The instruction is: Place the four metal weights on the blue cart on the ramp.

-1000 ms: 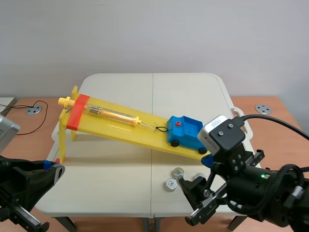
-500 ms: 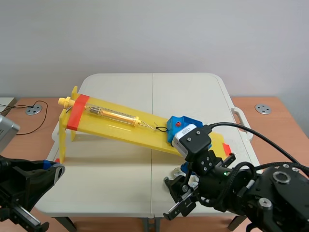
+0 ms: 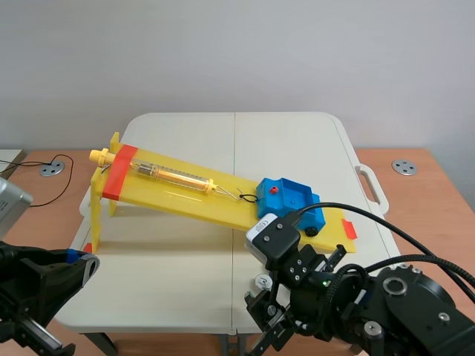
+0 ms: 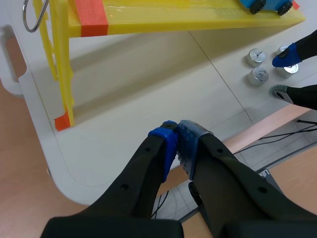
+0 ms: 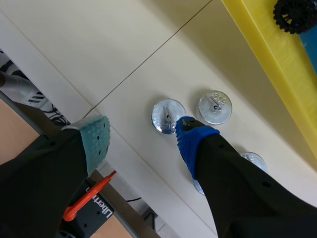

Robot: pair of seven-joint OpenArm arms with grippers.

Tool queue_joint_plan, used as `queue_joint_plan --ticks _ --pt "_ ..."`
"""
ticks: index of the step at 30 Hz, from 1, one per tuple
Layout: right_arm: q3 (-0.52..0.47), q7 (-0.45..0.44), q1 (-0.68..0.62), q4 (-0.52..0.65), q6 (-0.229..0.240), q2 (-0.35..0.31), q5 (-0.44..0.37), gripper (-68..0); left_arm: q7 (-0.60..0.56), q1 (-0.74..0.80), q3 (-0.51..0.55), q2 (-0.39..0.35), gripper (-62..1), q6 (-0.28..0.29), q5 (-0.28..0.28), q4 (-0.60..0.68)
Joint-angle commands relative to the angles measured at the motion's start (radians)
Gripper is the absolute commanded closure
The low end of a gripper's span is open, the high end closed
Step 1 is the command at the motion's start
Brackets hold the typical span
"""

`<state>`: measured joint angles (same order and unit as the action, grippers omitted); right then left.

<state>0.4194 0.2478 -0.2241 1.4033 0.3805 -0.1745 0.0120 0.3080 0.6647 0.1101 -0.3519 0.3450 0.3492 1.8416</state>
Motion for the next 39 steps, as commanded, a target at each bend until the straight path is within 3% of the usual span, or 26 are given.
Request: queue_joint_plan --ticks 1,12,17,22,30,39 --pt "0.010 -0.132 0.103 0.051 -0.021 0.009 -0.027 -30.2 -0.079 -0.009 0.008 0.008 -3.1 0.036 0.074 0.068" --pt "0.014 -0.151 0.155 -0.050 -0.044 0.086 0.000 -30.2 -0.078 -0.009 0.008 0.008 -3.1 0.035 0.074 0.068" --pt "0.031 -0.150 0.155 -0.073 -0.046 0.086 0.000 -30.2 -0.078 -0.009 0.008 0.008 -3.1 0.035 0.074 0.068" --pt "0.034 -0.151 0.155 -0.082 -0.106 0.086 0.008 -30.2 -0.078 -0.009 0.008 0.008 -3.1 0.035 0.074 0.068" --pt "0.034 -0.161 0.155 -0.082 -0.113 0.086 0.018 -30.2 -0.078 -0.009 0.008 0.008 -3.1 0.035 0.074 0.068" --pt "0.034 -0.121 0.152 -0.078 -0.151 0.077 0.020 -30.2 -0.078 -0.016 0.008 0.008 -3.1 0.035 0.074 0.068"
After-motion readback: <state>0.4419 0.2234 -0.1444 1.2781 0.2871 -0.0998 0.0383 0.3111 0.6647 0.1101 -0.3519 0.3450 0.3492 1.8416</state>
